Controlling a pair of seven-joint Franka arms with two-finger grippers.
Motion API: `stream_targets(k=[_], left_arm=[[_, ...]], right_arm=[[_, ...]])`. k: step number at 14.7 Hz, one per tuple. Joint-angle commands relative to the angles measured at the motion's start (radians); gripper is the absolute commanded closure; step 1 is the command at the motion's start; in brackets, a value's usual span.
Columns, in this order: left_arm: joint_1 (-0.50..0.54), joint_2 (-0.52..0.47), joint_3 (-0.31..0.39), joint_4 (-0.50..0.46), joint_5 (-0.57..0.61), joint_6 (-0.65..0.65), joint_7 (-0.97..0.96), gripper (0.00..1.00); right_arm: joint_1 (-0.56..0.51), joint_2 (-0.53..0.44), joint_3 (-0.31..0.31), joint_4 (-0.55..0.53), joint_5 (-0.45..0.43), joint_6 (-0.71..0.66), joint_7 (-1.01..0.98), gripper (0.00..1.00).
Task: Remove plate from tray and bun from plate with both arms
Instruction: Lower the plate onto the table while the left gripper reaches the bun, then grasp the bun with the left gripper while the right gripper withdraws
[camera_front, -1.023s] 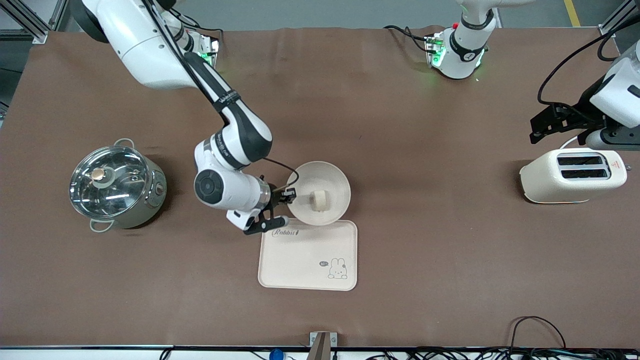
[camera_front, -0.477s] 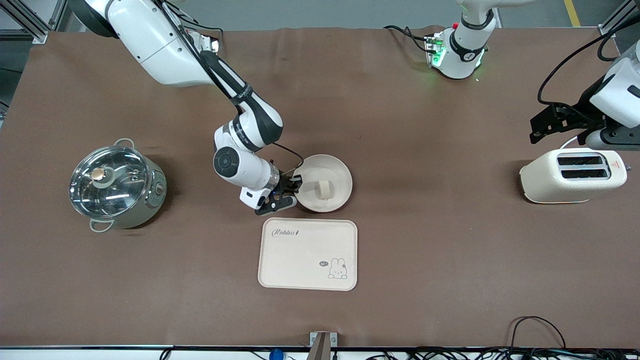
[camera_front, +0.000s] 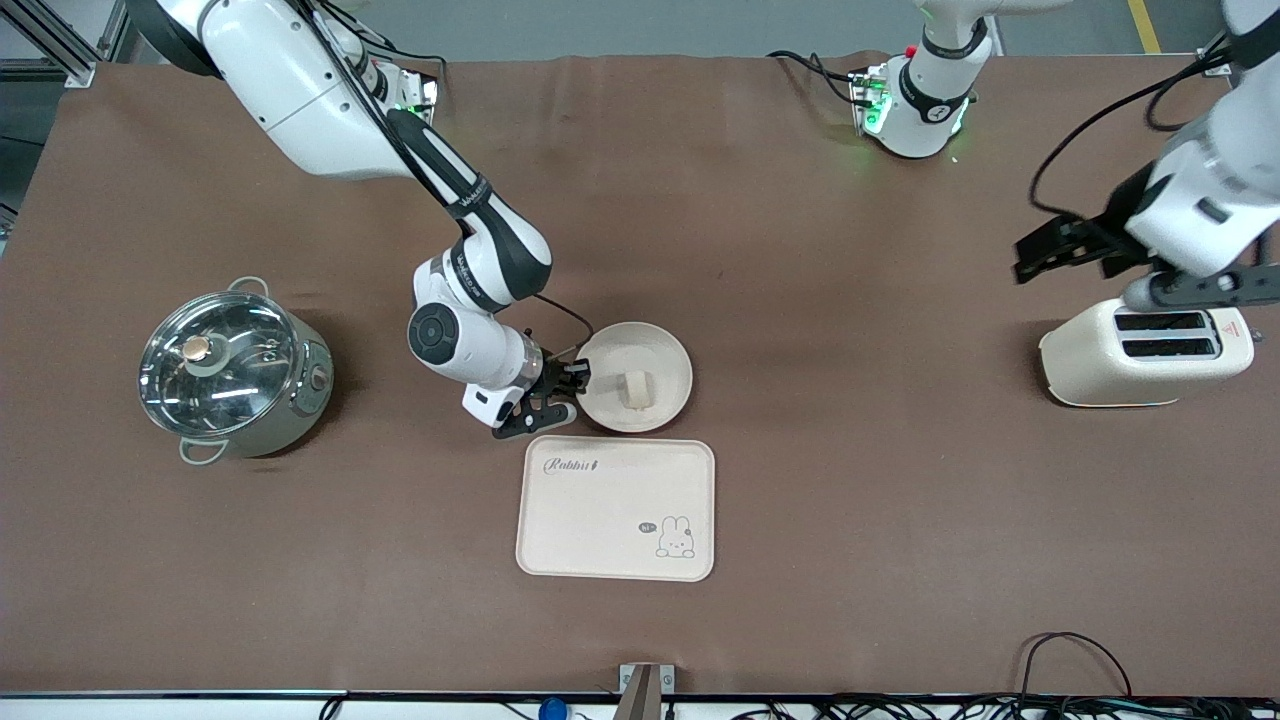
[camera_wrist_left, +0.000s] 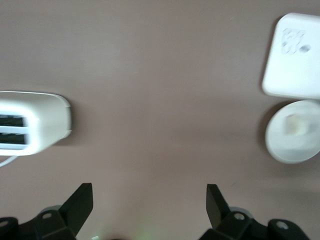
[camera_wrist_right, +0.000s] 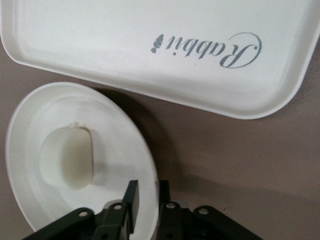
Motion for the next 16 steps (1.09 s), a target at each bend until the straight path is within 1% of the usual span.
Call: stream_targets(k=[1,3,5,6,9,11,13,15,16], left_arm=[[-0.114,0.103,-0.009,0.005,-0.016,0.123,-0.16,0.0],[-0.203,0.167,-0.009,0.005,-0.013,0.214,-0.274,0.0],[-0.291,0.242,-0.009,0.008,-0.007,0.327,-0.349,0.0],[-0.323,0.281,-0.009,0.01,-0.01,0.381,-0.391,0.0],[-0.421,0.416,-0.007,0.013,0.001,0.571,-0.622,0.0],[-0.507,0.494,0.002,0.014,0.013,0.688,-0.772,0.0],[-0.53,0.565,0.002,0.016,0.024,0.759,-0.874,0.0],[-0.564,0.614,0.002,0.014,0.024,0.843,-0.949,0.0],[-0.572,0.628,0.002,0.01,0.024,0.872,-0.966,0.0]], right_arm=[[-0.012,-0.031,0.011,-0.032,0.02,-0.001,-0.021,0.0],[-0.02,-0.048,0.01,-0.017,0.018,-0.029,-0.02,0.0],[-0.047,-0.107,0.004,0.015,0.008,-0.15,-0.012,0.0],[-0.075,-0.14,0.004,0.025,0.006,-0.197,-0.011,0.0],[-0.182,-0.253,-0.002,0.023,-0.011,-0.311,-0.015,0.0],[-0.248,-0.331,-0.007,0.026,-0.099,-0.392,-0.014,0.0],[-0.3,-0.413,-0.008,0.028,-0.187,-0.472,-0.006,0.0],[-0.374,-0.469,-0.012,0.077,-0.221,-0.591,-0.008,0.0],[-0.402,-0.476,-0.012,0.131,-0.222,-0.668,-0.011,0.0]])
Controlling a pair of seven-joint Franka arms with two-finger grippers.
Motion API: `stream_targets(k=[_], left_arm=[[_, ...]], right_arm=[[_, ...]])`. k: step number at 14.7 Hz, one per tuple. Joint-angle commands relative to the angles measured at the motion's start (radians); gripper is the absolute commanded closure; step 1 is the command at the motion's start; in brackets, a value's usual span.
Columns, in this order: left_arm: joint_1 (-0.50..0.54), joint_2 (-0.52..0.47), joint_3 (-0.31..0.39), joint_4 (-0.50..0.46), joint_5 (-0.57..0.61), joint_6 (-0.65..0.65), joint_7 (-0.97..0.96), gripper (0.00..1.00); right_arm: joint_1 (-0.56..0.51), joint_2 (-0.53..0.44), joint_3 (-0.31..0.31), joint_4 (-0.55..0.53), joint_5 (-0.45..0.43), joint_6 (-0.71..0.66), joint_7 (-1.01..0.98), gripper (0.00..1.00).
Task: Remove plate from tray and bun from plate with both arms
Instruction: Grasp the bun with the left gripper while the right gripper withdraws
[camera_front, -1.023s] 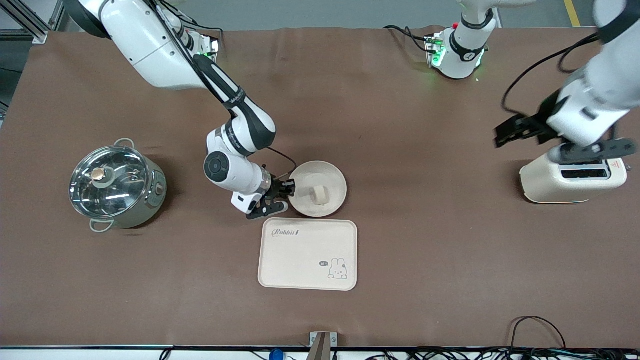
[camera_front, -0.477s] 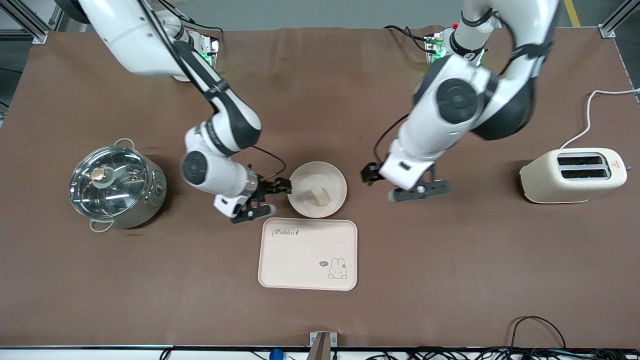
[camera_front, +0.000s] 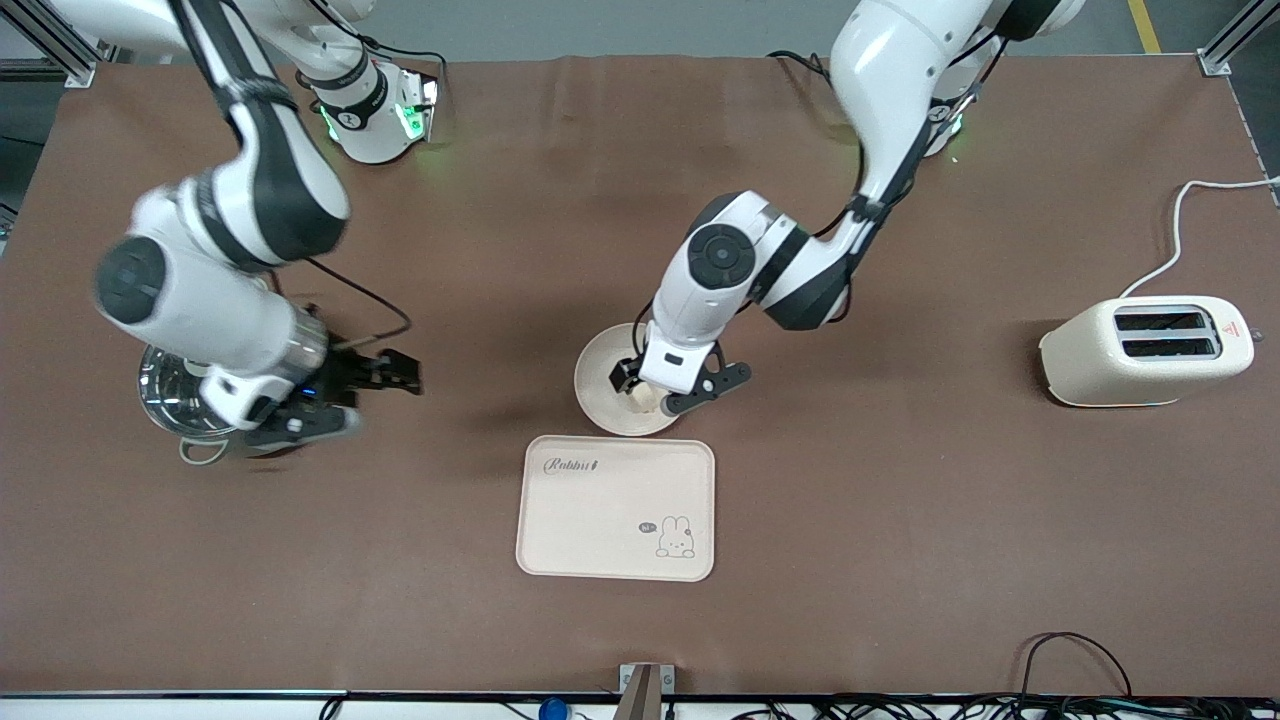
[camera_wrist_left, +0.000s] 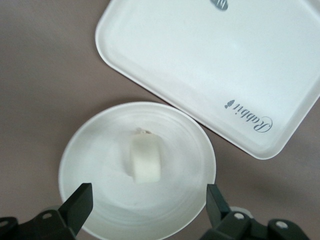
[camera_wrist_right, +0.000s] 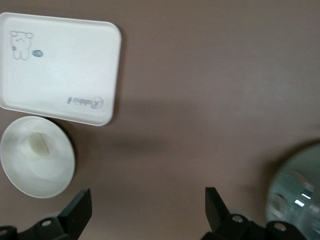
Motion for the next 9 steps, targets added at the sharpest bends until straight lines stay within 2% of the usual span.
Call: stream_targets(k=[1,2,4,5,6,7,8,9], left_arm=[[-0.019,0.044,0.011,0.016,0.019,0.064,-0.071,0.0],[-0.02,0.061,0.011,0.016,0.019,0.081,-0.083,0.0],[-0.029,0.096,0.013,0.015,0.019,0.122,-0.097,0.0],[-0.03,0.108,0.013,0.015,0.019,0.141,-0.105,0.01],[-0.03,0.117,0.014,0.015,0.019,0.154,-0.111,0.03],[-0.031,0.128,0.014,0.013,0.021,0.168,-0.116,0.11],[-0.048,0.133,0.016,0.013,0.024,0.17,-0.116,0.32],[-0.065,0.133,0.029,0.012,0.042,0.17,-0.126,0.56]], right_arm=[[-0.09,-0.051,0.013,0.099,-0.025,-0.188,-0.002,0.0],[-0.12,-0.049,0.016,0.142,-0.025,-0.251,-0.005,0.0],[-0.128,-0.069,0.013,0.166,-0.05,-0.289,-0.008,0.0],[-0.118,-0.084,-0.009,0.172,-0.065,-0.289,-0.009,0.0],[-0.072,-0.122,-0.071,0.17,-0.068,-0.289,-0.008,0.0],[0.023,-0.15,-0.175,0.17,-0.068,-0.29,-0.008,0.0],[0.081,-0.16,-0.255,0.172,-0.067,-0.304,-0.008,0.0],[0.108,-0.182,-0.3,0.172,-0.065,-0.324,-0.011,0.0]])
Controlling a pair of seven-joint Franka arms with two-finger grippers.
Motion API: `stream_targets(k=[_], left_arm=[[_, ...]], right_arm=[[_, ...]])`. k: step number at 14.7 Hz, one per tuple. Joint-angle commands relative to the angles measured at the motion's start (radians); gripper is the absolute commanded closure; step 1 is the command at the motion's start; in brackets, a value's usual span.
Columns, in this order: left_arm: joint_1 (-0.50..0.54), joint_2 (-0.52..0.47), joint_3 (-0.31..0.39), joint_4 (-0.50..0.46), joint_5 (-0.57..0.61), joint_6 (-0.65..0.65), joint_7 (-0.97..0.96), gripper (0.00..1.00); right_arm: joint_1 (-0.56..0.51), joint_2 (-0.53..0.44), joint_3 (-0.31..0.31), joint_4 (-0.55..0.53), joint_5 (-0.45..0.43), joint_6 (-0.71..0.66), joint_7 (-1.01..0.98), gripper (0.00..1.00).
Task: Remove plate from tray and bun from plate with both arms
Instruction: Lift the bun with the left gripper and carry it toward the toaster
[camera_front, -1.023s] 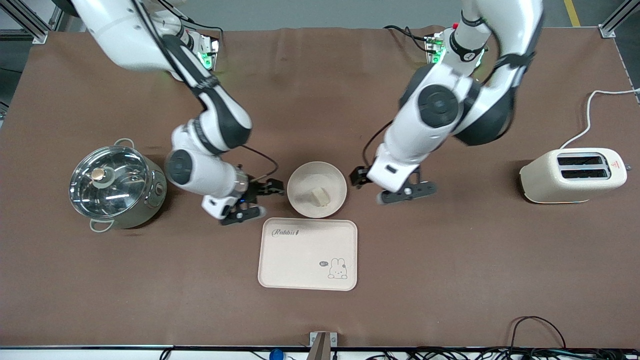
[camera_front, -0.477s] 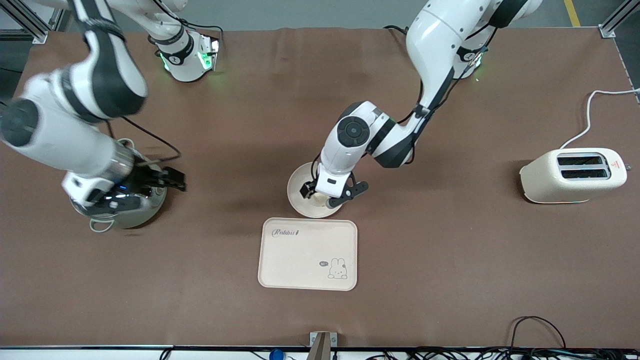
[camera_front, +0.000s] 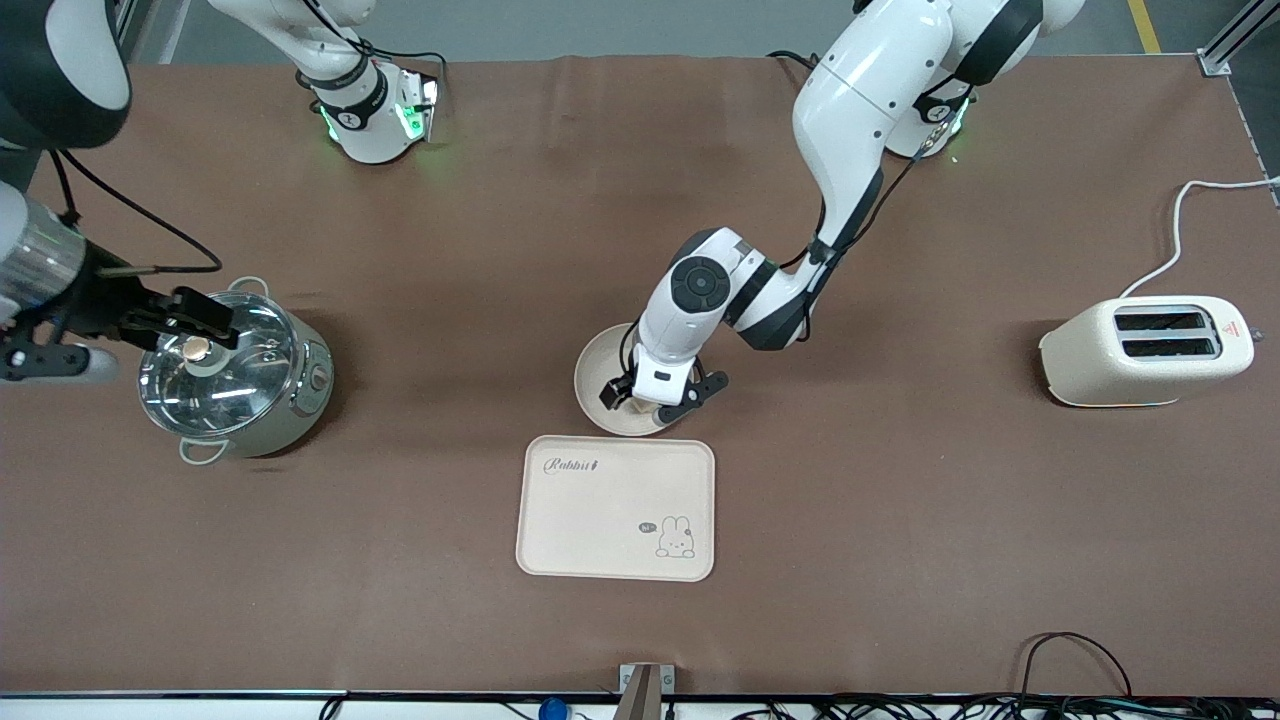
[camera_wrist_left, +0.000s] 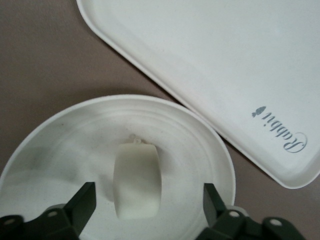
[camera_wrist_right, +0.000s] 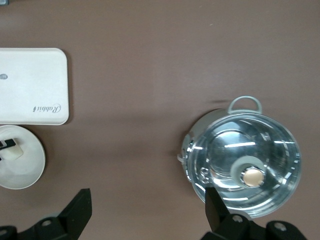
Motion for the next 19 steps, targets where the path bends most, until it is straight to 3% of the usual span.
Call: stream_targets(k=[1,5,7,11,14,16,19], left_arm=[[-0.052,0.007,0.037,0.011,0.054,0.011,-0.081,0.7],[-0.058,0.001,0.039,-0.001,0.156,0.002,-0.123,0.91],[-0.055,-0.039,0.039,-0.018,0.182,-0.066,-0.12,0.95],[-0.028,-0.255,0.031,-0.008,0.235,-0.473,0.141,0.99],[0.136,-0.384,0.025,-0.041,0.214,-0.662,0.496,0.99],[0.304,-0.429,0.024,-0.112,0.199,-0.658,0.721,0.98],[0.509,-0.414,0.024,-0.153,0.171,-0.581,1.022,0.98]], right_arm=[[0.1,-0.083,-0.138,-0.02,-0.017,-0.046,-0.014,0.0],[0.213,-0.126,-0.33,-0.023,-0.011,-0.053,-0.127,0.0],[0.205,-0.136,-0.332,-0.026,-0.011,-0.073,-0.147,0.0],[0.21,-0.191,-0.332,-0.101,-0.011,-0.136,-0.151,0.0],[0.212,-0.199,-0.327,-0.106,-0.014,-0.139,-0.151,0.0],[0.213,-0.197,-0.326,-0.104,-0.016,-0.136,-0.151,0.0],[0.222,-0.186,-0.324,-0.095,-0.016,-0.131,-0.151,0.0]])
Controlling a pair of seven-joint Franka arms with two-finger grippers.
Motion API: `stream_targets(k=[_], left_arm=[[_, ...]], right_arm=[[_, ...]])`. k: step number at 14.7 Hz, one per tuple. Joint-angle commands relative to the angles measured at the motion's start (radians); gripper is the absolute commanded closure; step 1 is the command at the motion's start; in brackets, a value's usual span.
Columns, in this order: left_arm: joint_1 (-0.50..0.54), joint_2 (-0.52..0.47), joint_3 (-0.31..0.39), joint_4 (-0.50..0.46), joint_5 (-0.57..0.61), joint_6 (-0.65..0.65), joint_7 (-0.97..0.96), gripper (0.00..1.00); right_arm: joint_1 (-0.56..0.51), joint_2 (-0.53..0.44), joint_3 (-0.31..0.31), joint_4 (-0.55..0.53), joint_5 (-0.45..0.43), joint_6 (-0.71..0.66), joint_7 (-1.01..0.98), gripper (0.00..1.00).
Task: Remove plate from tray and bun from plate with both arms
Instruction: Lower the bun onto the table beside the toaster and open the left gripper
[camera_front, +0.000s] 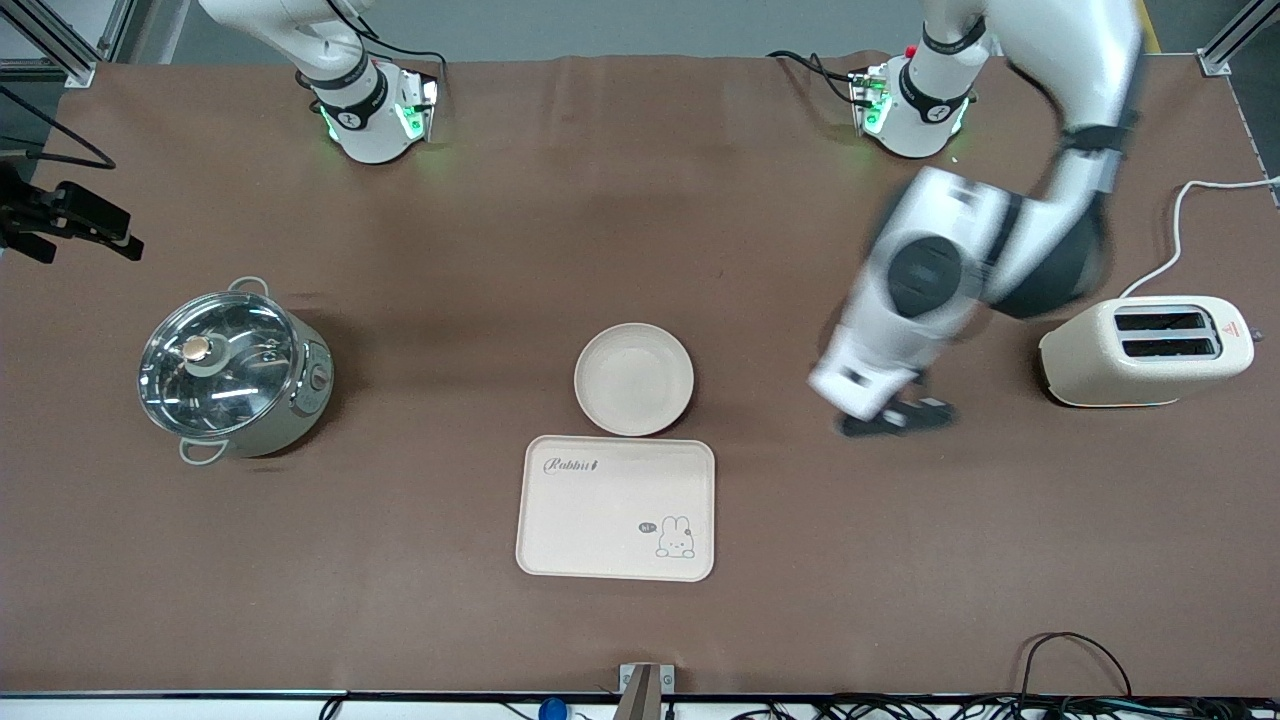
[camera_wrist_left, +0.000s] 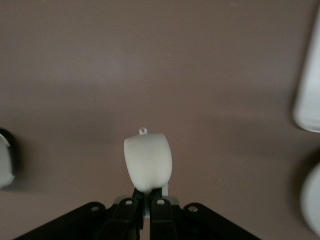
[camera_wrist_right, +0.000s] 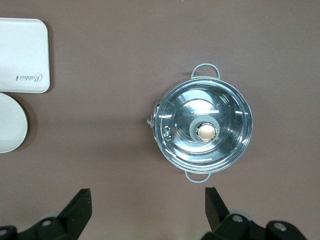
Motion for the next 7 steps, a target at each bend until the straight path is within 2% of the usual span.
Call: stream_targets(k=[1,4,5,6,7], left_arm=[[0.133,0.02,-0.014,-0.087,-0.03,0.115,0.18,0.97],[0.168,0.062,-0.012,-0.202,-0.046,0.301,0.178,0.89],[0.187,0.074,-0.012,-0.245,-0.049,0.367,0.178,0.79],[0.193,0.088,-0.012,-0.265,-0.049,0.407,0.178,0.61],[0.196,0.097,-0.012,-0.271,-0.049,0.421,0.178,0.38]], right_arm=[[0.023,-0.024,-0.006,-0.027,-0.013,0.014,-0.002,0.0],[0.048,-0.013,-0.006,-0.012,-0.013,0.019,-0.002,0.0],[0.049,-0.003,-0.006,-0.012,-0.01,0.025,-0.001,0.0],[0.049,0.001,-0.006,-0.012,-0.01,0.031,-0.001,0.0],[0.049,0.014,-0.006,-0.012,-0.007,0.031,0.001,0.0]])
